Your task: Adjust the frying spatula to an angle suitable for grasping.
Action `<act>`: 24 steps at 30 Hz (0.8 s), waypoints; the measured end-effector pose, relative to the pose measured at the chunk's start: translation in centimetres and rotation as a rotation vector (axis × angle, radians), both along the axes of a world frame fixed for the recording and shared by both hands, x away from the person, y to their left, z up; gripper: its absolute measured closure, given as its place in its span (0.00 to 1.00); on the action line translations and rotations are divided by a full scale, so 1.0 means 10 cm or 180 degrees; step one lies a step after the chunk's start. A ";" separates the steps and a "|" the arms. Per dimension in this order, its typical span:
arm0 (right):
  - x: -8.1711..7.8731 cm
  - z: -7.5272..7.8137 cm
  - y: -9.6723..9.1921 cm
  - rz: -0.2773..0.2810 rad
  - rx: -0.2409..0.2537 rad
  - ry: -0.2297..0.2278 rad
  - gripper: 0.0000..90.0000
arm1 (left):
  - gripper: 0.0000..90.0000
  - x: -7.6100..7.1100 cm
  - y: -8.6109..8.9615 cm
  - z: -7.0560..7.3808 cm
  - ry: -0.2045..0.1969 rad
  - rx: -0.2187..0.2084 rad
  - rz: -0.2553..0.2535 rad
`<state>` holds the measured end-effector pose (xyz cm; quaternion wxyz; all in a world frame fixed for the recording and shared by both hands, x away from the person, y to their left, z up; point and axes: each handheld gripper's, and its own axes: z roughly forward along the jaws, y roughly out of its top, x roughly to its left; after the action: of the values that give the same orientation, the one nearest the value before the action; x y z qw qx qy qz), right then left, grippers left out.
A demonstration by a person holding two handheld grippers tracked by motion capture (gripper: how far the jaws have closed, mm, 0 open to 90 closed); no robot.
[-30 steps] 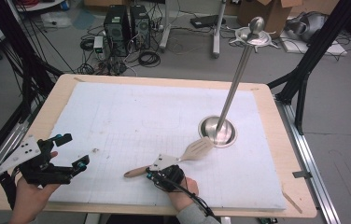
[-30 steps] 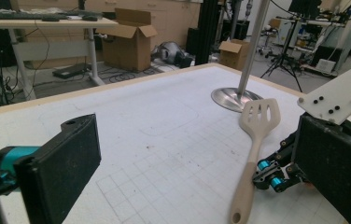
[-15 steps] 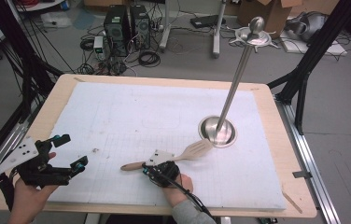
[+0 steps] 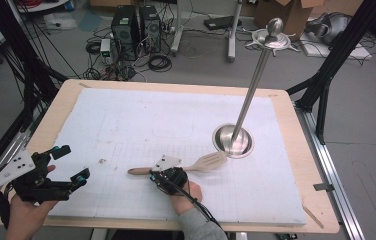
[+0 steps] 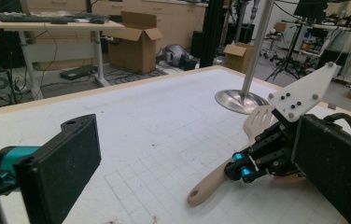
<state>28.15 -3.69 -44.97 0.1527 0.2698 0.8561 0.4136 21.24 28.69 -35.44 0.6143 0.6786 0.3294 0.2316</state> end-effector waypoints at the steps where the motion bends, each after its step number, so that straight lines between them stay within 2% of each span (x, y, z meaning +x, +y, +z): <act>1: 0.01 0.00 0.01 0.0001 -0.0010 -0.0007 1.00 | 0.02 0.00 0.00 0.00 0.0000 0.0003 0.0000; 17: 0.24 0.00 0.18 -0.0137 -0.0067 -0.0005 1.00 | 0.02 -0.10 0.10 -0.01 0.0012 -0.0002 0.0093; 24: 0.26 -0.01 0.21 -0.0147 -0.0121 -0.0004 1.00 | 0.02 -0.13 0.13 -0.02 0.0015 0.0010 0.0127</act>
<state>30.75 -1.54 -45.09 0.1678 0.2862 0.8572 0.3938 19.91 29.95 -35.61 0.6077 0.6734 0.3439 0.2427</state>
